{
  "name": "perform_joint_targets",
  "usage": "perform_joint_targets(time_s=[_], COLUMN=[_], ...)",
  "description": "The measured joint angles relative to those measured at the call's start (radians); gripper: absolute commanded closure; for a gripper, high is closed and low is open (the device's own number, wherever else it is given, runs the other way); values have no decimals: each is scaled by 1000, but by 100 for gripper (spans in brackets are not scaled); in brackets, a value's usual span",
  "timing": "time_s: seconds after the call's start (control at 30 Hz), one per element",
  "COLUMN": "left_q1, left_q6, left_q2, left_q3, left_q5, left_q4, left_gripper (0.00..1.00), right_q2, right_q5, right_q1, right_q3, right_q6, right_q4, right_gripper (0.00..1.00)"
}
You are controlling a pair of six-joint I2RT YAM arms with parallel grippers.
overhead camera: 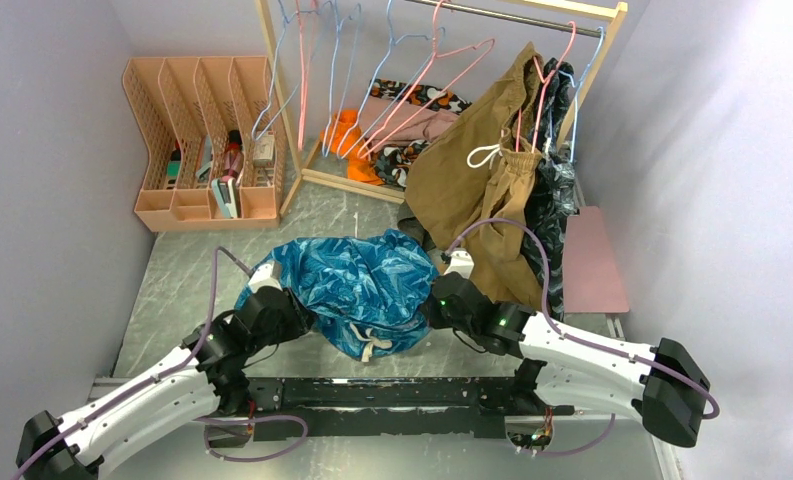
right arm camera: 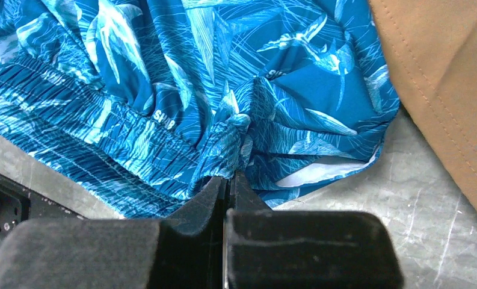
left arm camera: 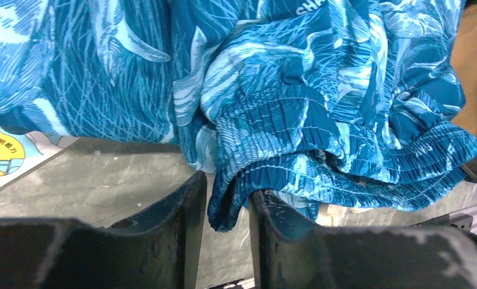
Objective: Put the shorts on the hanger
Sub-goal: Adjust the shorts at the center of the board.
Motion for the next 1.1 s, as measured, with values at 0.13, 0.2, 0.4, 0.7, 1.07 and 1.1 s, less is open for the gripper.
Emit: perform_joint_targets(time_s=[0.13,0.2,0.4,0.7,1.07,1.1], left_q1=[0,0,0,0,0,0], left_q6=[-14,-21,-48,-43,6,5], left_q2=[0,-6,-9,73,249,250], left_q3=[8,12,53,277,394,393], left_q5=[-17,-20,-21,-36,-24,-20], left_q4=[-35,-51,-105,-200,-251,-261], left_gripper=[36,29,21,1,7,7], right_q2=[-3,-9,-68,-127,-65,-56], right_q5=[-34,-50,-94,-97,-139,-155], right_q1=[0,0,0,0,-1,-1], right_q3=[0,0,5,111,118,112], right_q6=[-3,-4,-34,-128,-200,-202], right_q4=[0,-1,-37,-115,-74,-68], right_gripper=[79,67,46,44,46,46])
